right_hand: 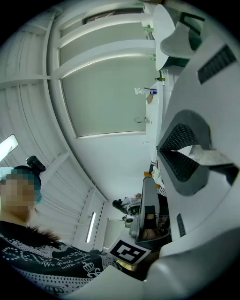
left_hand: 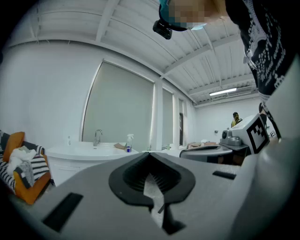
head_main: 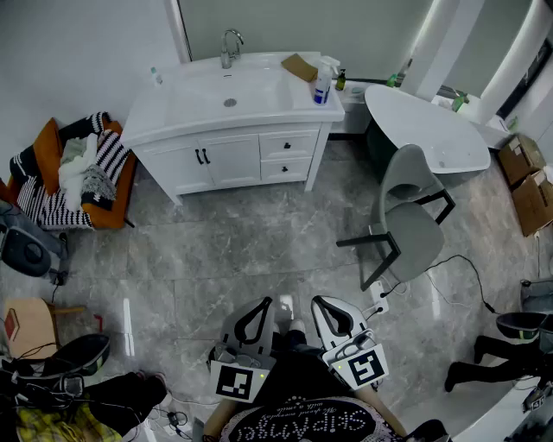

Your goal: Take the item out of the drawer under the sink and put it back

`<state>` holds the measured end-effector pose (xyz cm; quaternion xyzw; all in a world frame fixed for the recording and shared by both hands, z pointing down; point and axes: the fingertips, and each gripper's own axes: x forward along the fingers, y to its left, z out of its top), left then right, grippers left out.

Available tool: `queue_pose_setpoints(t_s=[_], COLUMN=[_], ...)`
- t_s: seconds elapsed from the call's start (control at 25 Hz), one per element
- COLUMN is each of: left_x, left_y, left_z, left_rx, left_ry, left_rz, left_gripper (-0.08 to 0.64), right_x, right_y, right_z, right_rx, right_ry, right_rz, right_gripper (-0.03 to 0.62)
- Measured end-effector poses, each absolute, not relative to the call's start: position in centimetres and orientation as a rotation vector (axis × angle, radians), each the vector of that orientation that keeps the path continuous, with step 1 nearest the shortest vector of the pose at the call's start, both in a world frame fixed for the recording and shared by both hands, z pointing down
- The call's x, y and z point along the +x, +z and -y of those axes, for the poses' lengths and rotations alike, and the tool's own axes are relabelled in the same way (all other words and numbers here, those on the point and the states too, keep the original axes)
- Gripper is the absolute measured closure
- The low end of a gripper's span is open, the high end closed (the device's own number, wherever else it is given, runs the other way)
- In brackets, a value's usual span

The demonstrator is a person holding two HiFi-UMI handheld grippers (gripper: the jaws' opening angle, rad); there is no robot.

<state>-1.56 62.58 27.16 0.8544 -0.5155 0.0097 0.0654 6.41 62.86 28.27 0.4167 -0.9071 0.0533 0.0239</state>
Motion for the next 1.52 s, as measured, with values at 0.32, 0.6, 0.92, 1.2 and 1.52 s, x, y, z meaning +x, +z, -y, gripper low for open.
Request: queue_pose_setpoints(t_s=[0.32, 0.6, 0.92, 1.2, 1.52], left_x=[-0.6, 1.3, 5.0, 6.3, 5.3], left_y=[27.1, 26.9, 27.3, 28.5, 29.7], left_z=[-61.9, -61.4, -61.6, -61.8, -59.1], left_rx=[2.594, 2.601, 2.603, 2.564, 2.537], left_ry=[0.035, 0.033, -0.006, 0.033, 0.054], left_rz=[1.539, 1.527, 1.521, 1.518, 1.476], left_gripper=[0.555, 0.555, 0.555, 0.555, 0.555], right_x=[7.6, 9.5, 13.0, 14.8, 13.9], right_y=[28.2, 28.3, 28.9, 29.4, 30.6], right_z=[-62.1, -61.8, -62.4, -63.0, -60.7], right_rx=[1.298, 1.295, 1.227, 1.215, 1.192], right_ry=[0.153, 0.146, 0.160, 0.205, 0.239], right_rz=[2.797, 2.800, 2.864, 2.873, 2.839], right_gripper=[0.574, 0.574, 0.572, 0.572, 0.572])
